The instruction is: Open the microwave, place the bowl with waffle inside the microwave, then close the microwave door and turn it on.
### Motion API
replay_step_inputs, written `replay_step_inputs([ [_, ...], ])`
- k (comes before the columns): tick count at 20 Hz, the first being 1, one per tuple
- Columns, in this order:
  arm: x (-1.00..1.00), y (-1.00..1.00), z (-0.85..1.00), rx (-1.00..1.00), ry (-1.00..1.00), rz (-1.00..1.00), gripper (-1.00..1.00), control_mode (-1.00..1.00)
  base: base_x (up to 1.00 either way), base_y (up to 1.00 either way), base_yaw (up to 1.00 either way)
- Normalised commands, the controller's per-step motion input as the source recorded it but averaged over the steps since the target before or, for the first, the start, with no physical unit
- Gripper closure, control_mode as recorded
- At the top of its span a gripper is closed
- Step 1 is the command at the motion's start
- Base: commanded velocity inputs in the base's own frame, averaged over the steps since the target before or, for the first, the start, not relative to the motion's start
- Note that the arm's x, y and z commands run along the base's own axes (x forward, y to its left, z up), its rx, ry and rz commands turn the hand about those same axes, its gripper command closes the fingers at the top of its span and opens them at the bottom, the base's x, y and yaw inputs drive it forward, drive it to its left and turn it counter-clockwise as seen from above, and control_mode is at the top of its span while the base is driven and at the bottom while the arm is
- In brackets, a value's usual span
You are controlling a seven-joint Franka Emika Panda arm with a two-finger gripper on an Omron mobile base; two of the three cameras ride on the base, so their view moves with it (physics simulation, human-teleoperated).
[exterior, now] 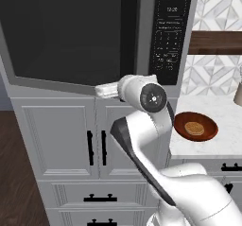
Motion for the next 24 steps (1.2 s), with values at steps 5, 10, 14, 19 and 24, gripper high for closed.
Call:
replay_step_inputs([
  [5,-0.79,1.0,-0.24,-0.04,0.06,0.07,1.0,-1.0,0.0,0.0,0.0],
  [10,-0.61,1.0,-0.24,-0.04,0.1,0.07,1.0,-1.0,0.0,0.0,0.0],
  [14,-0.6,0.99,-0.27,0.0,0.11,0.08,-1.0,-1.0,0.0,0.0,0.0],
  [19,-0.99,0.15,-0.54,0.09,-0.05,0.05,-1.0,-1.0,0.0,0.0,0.0],
  [24,-1.0,-0.3,-0.56,0.27,-0.15,0.0,-1.0,-1.0,0.0,0.0,0.0],
])
